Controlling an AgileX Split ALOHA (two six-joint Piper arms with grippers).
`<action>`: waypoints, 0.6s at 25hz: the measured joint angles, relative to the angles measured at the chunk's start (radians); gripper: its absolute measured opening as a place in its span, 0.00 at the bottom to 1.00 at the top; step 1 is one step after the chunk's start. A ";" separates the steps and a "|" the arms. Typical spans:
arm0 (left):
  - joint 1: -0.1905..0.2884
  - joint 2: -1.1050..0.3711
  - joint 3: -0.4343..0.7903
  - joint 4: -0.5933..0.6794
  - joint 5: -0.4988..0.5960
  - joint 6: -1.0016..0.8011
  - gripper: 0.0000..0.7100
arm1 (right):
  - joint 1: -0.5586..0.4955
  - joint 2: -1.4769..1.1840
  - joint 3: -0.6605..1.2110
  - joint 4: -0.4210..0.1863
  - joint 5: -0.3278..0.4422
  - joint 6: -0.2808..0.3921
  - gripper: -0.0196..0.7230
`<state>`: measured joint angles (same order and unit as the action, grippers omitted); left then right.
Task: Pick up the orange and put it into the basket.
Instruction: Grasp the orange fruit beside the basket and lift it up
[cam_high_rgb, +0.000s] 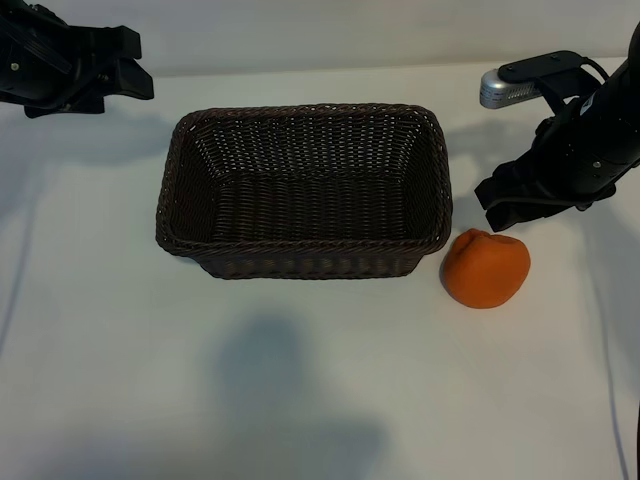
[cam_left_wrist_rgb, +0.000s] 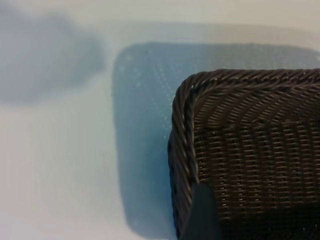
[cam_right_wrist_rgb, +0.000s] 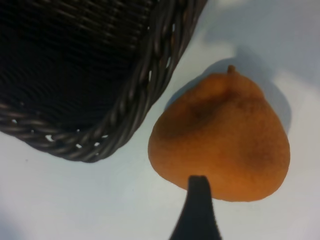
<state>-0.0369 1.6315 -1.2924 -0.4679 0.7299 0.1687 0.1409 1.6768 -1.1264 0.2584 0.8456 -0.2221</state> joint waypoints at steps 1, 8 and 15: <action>0.000 0.000 0.000 0.000 0.000 0.000 0.83 | 0.000 0.000 0.000 0.000 0.000 0.000 0.77; 0.000 0.000 0.000 0.000 0.000 0.000 0.83 | 0.000 -0.005 0.077 0.021 -0.061 -0.016 0.77; 0.000 0.000 0.000 0.000 0.000 0.000 0.83 | 0.001 -0.005 0.129 0.046 -0.148 -0.027 0.77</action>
<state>-0.0369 1.6315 -1.2924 -0.4679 0.7299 0.1687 0.1418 1.6722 -0.9970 0.3040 0.6974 -0.2491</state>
